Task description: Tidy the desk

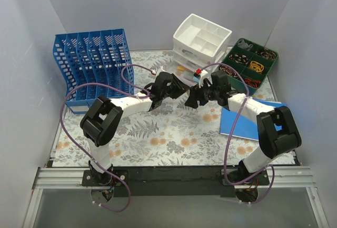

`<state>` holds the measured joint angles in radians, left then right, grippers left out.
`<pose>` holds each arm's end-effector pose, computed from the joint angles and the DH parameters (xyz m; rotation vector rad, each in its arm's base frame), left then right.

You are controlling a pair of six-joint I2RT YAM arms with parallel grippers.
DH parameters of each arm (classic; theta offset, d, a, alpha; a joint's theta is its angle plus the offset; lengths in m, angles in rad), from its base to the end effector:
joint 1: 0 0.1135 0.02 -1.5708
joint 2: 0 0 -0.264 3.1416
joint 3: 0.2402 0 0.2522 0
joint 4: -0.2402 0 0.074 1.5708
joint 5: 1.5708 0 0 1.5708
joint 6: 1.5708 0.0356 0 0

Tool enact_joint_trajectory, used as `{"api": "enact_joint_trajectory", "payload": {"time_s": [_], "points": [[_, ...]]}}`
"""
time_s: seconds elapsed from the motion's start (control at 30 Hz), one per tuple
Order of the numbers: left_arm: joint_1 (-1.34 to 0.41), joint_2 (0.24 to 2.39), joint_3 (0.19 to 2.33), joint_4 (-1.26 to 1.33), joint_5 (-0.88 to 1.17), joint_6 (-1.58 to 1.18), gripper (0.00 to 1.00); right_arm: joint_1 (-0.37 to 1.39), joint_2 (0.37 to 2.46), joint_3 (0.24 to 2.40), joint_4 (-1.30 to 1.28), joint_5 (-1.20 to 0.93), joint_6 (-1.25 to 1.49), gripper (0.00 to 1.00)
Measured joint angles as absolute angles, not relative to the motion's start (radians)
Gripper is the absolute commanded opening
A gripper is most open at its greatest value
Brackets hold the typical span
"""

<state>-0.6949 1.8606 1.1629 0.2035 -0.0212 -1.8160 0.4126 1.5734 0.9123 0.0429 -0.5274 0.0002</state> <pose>0.3217 -0.2672 0.2031 -1.3116 2.0605 -1.3785 0.3008 0.1512 0.2137 -0.7452 2.0764 0.8084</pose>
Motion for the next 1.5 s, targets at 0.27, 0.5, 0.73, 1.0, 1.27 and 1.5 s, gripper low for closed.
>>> {"api": "enact_joint_trajectory", "payload": {"time_s": [0.27, 0.5, 0.73, 1.0, 1.27, 1.5], "points": [[-0.695, 1.861, 1.205, 0.223, 0.033, -1.840, 0.24, 0.331, 1.578, 0.913, 0.053, -0.548, 0.050, 0.05], [-0.695, 1.862, 1.214, 0.250, 0.052, -1.814, 0.98, 0.293, 1.578, 0.916, 0.052, -0.547, 0.052, 0.01], [-0.692, 1.859, 1.219, 0.278, 0.060, -1.769, 0.98, 0.279, 1.616, 1.021, 0.006, -0.517, -0.041, 0.01], [-0.653, 1.757, 1.134, 0.292, 0.044, -1.678, 0.98, 0.284, 1.845, 1.327, -0.136, -0.500, -0.241, 0.01], [-0.583, 1.634, 1.070, 0.284, 0.033, -1.576, 0.98, 0.323, 1.974, 1.522, -0.217, -0.381, -0.333, 0.13], [-0.551, 1.576, 1.070, 0.222, 0.038, -1.458, 0.98, 0.369, 2.030, 1.597, -0.242, -0.261, -0.371, 0.40]]}}
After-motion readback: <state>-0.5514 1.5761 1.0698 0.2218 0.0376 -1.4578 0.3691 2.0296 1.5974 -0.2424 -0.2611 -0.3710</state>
